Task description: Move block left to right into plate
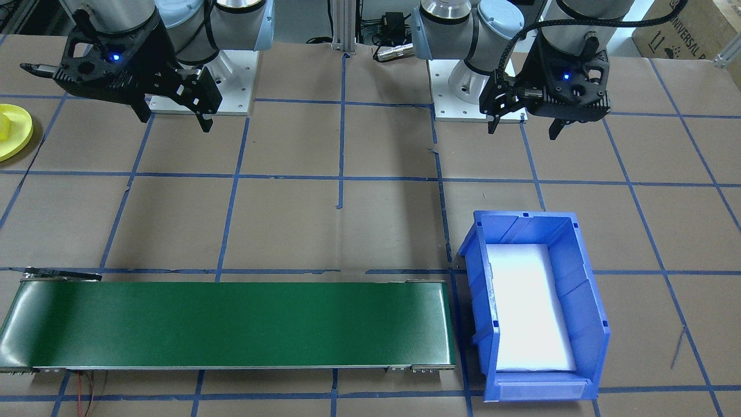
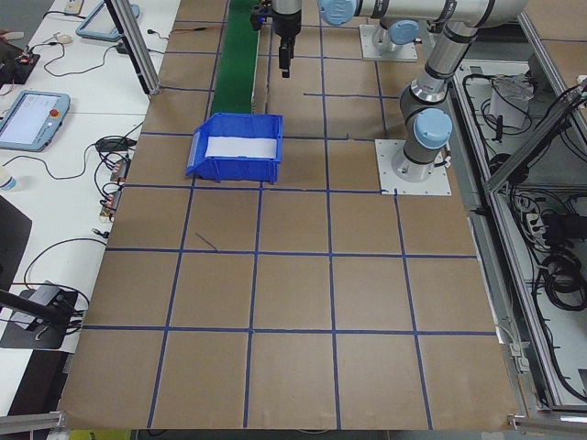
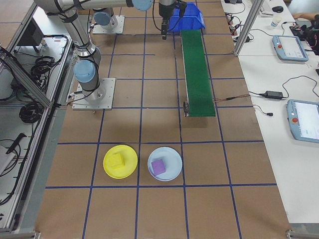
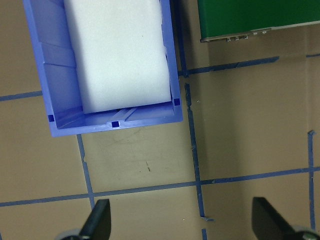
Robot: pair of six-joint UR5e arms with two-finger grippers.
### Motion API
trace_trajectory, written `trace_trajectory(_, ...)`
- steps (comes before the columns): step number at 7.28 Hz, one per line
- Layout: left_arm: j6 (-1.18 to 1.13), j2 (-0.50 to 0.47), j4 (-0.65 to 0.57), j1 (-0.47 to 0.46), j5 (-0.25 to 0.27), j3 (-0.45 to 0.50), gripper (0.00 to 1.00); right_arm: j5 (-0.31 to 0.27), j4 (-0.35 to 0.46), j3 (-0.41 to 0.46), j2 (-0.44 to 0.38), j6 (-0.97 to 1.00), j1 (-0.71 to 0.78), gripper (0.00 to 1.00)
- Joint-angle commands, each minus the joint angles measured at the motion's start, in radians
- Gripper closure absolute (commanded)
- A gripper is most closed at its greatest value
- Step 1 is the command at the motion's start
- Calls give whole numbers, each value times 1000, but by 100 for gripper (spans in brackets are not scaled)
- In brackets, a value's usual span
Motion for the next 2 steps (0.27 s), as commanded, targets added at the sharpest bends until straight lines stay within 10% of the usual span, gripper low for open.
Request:
trace_trajectory(1, 0, 0, 0, 0, 0, 0, 0, 4, 0, 1, 0, 0, 0, 0)
trace_trajectory(2, 0, 0, 0, -1, 0, 0, 0, 4, 0, 1, 0, 0, 0, 0)
